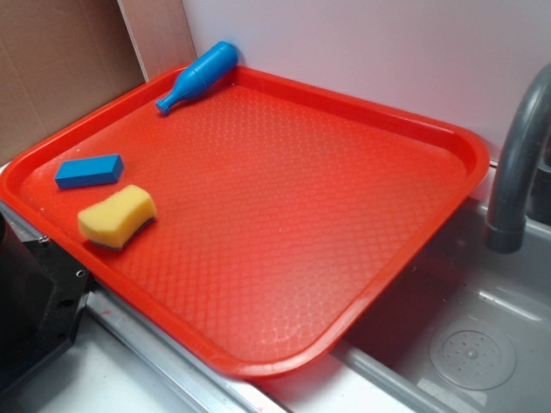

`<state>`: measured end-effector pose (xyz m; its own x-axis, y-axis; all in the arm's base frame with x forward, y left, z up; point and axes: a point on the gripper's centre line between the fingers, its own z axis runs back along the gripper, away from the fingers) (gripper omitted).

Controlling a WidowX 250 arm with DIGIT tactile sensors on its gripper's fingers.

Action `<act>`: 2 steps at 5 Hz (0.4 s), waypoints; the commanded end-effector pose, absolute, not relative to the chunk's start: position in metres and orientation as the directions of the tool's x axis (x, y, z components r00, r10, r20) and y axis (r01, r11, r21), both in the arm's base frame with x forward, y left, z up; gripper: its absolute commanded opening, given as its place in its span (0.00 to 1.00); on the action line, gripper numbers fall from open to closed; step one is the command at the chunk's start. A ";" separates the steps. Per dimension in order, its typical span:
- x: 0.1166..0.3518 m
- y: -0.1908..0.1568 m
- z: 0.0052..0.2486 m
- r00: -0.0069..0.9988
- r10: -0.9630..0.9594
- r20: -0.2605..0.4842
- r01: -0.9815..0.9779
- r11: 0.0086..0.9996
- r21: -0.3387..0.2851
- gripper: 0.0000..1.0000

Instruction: Grab the blue block.

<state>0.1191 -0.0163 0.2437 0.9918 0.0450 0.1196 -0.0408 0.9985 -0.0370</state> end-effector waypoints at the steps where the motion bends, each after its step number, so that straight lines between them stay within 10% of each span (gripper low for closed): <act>1: 0.119 -0.016 0.244 0.992 0.045 0.120 -0.041 0.998 -0.037 1.00; 2: 0.150 0.011 0.194 0.981 -0.171 0.088 0.170 0.985 0.018 1.00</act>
<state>0.1476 0.0105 0.1850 0.9796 -0.1938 0.0525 0.1932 0.9810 0.0173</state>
